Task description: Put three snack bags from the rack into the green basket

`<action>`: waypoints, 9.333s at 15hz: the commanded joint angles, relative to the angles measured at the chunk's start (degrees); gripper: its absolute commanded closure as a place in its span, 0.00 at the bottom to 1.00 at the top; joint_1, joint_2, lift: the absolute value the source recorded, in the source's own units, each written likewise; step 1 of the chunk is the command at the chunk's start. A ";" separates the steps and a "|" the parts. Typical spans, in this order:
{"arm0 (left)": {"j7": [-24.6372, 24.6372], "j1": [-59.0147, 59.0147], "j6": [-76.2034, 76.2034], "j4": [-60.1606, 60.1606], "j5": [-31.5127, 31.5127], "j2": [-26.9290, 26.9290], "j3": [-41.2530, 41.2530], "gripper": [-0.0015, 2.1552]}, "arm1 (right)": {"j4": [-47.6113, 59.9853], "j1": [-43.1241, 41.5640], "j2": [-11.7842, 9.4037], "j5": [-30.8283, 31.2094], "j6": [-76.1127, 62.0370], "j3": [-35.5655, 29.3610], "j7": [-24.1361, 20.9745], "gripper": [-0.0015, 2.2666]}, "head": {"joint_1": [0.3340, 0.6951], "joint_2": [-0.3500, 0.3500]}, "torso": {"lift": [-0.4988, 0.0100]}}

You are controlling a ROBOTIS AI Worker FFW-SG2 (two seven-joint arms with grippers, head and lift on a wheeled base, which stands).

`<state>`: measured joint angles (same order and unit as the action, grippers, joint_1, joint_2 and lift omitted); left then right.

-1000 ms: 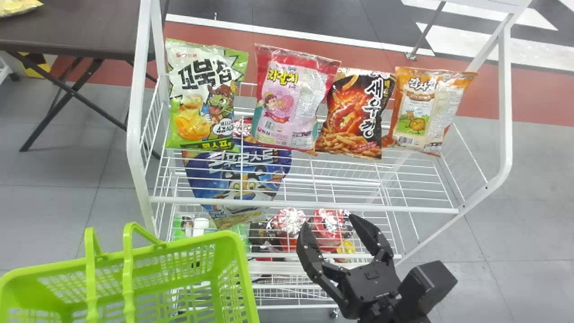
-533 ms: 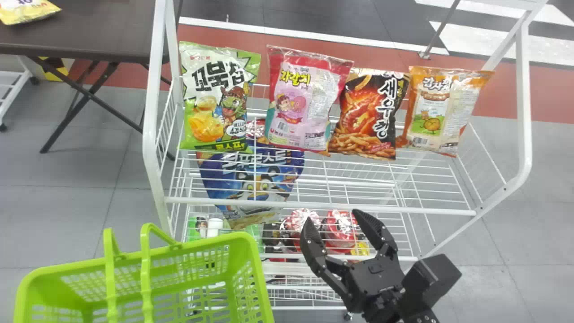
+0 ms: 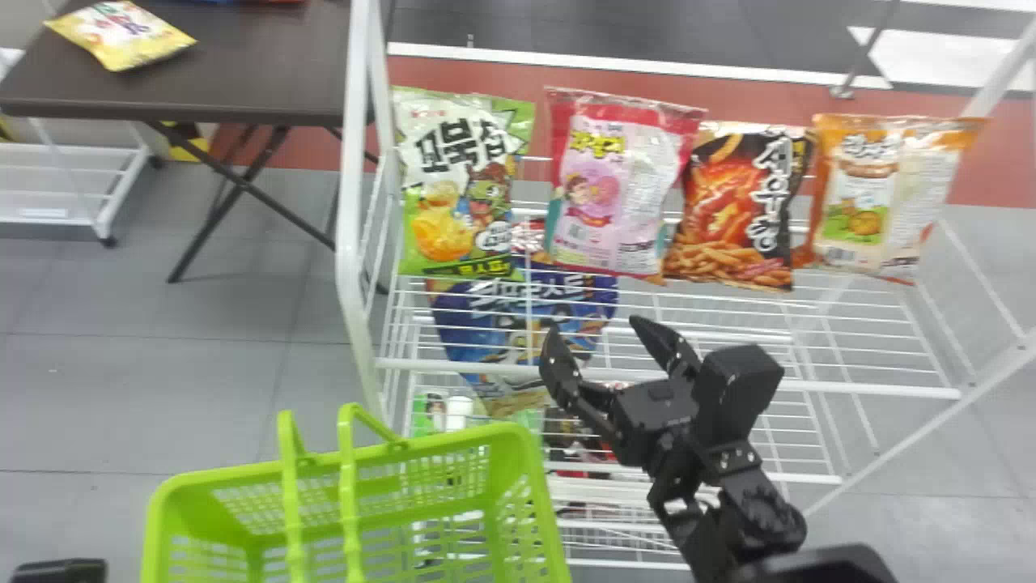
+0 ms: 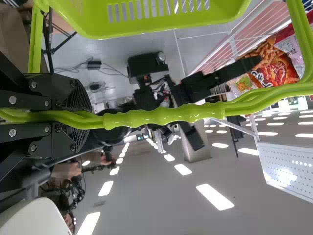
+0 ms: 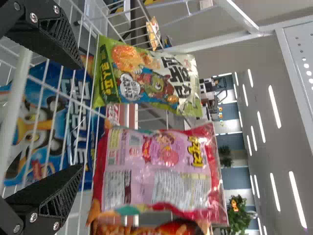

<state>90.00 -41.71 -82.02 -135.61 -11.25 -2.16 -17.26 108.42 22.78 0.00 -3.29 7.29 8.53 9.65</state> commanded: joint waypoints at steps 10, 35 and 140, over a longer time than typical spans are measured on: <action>0.57 4.45 -2.84 2.10 -0.35 -1.97 0.48 1.00 | -20.80 -23.74 0.05 -3.03 0.76 7.91 -4.99 0.04 | 1.00 0.64 | 0.98; 0.57 3.57 -3.55 1.93 -0.88 -2.58 -0.23 1.00 | -10.43 -17.86 0.05 -4.70 1.46 6.85 -4.64 0.99 | 1.00 0.70 | 0.98; 0.57 12.00 -8.01 7.73 -2.73 -3.20 0.04 1.00 | -24.66 -33.59 -3.16 4.79 17.45 -21.10 6.26 0.28 | 1.00 0.09 | 0.98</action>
<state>90.00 -30.13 -89.96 -128.29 -13.97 -5.36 -17.33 85.19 -10.20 -3.02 1.01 25.64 -12.72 15.74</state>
